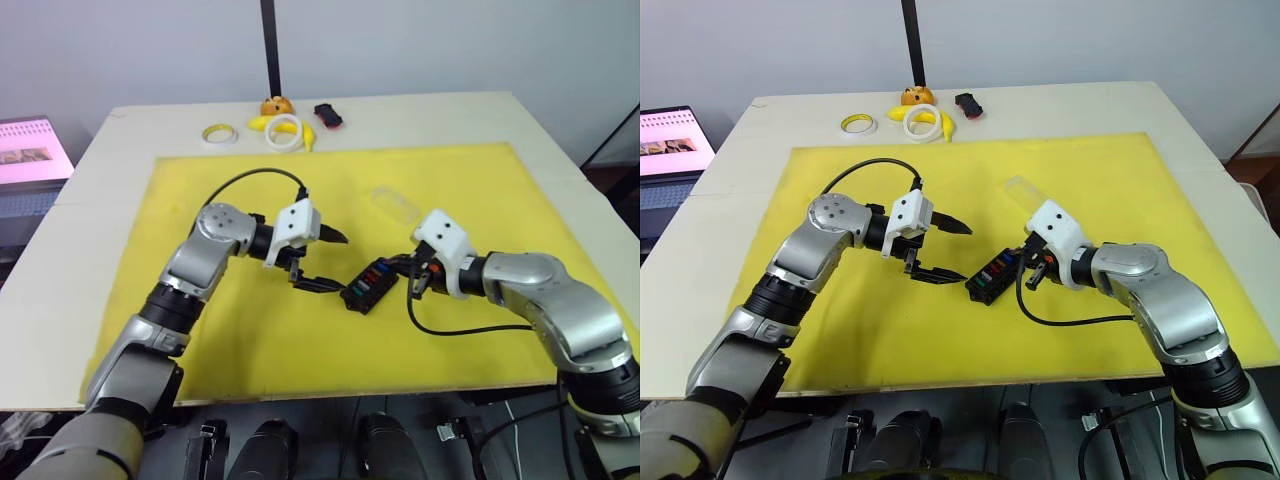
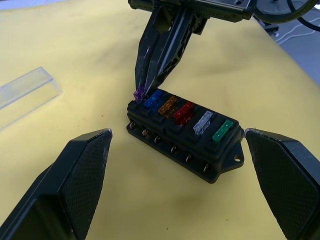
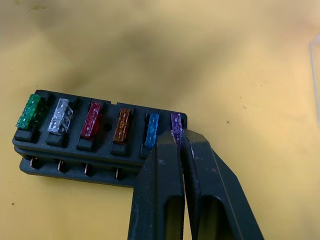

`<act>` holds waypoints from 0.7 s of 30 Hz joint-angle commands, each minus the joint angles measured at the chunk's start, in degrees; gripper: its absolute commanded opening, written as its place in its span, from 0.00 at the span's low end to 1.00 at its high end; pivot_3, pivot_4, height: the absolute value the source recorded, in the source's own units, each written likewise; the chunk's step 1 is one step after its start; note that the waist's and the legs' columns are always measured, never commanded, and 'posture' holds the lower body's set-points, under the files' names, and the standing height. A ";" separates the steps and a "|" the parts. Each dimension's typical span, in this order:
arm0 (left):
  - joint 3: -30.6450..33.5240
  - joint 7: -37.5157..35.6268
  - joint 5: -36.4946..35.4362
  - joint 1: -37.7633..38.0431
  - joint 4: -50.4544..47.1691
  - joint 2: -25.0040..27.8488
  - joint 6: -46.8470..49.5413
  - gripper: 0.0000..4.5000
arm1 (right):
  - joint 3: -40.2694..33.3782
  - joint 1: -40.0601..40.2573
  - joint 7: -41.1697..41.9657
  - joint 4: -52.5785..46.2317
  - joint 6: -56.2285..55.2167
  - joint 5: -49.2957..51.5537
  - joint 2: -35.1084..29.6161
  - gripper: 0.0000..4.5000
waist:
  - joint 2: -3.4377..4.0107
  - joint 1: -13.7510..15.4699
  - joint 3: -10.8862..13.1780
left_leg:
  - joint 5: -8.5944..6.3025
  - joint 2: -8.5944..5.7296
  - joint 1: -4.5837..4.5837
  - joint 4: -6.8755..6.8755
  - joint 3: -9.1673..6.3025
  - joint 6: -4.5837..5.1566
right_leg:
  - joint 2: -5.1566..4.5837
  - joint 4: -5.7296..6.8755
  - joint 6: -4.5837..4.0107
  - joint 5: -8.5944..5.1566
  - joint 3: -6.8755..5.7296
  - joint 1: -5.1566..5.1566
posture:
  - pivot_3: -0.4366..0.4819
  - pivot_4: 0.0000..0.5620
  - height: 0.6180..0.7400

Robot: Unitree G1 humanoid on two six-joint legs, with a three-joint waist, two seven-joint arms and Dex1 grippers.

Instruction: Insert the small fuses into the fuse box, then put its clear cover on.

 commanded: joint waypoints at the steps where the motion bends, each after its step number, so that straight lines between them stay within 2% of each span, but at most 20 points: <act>1: 1.17 0.27 -0.62 -0.37 -1.63 0.14 -0.07 1.00 | 0.78 0.44 -0.44 -0.27 0.88 0.27 0.38 0.01 | 0.00 0.00 0.00 | 0.00 0.00 0.00 0.00 0.00 0.00 | 0.00 0.00 0.00 0.00 0.00 0.00 | 0.48 0.27 1.00; 6: 1.10 0.17 -0.61 -0.19 -1.56 0.22 -0.30 1.00 | -3.51 -1.07 -0.54 -3.00 3.78 3.95 0.38 0.01 | 0.00 0.04 0.00 | 0.00 0.00 -0.01 0.00 0.00 0.00 | 0.00 0.00 0.00 0.00 0.00 0.00 | 0.48 0.27 1.00; 12: 1.07 -0.10 -0.62 -0.19 -1.18 0.19 -0.69 1.00 | -5.08 -2.22 -1.14 -5.00 6.03 5.77 -0.71 0.01 | 0.00 0.06 0.00 | 0.00 -0.01 -0.02 0.00 0.00 0.00 | -0.01 -0.01 0.00 0.00 0.00 -0.01 | 0.48 0.27 1.00; 18: 0.98 -0.25 -0.58 -0.34 -1.03 0.02 -0.88 1.00 | -5.06 -1.96 -2.24 -6.56 6.06 6.24 -0.82 0.01 | 0.00 0.06 0.00 | 0.00 0.00 -0.03 0.00 0.00 0.00 | -0.01 0.00 0.00 0.00 0.00 -0.02 | 0.48 0.27 1.00; 21: 1.01 -0.30 -0.57 -0.39 -0.95 0.01 -0.93 1.00 | -1.94 -0.29 -2.10 -6.43 0.46 2.17 -3.27 0.01 | 0.00 0.13 0.00 | 0.00 -0.01 -0.03 0.00 0.00 0.00 | -0.01 0.00 0.00 0.00 0.00 -0.02 | 0.48 0.27 1.00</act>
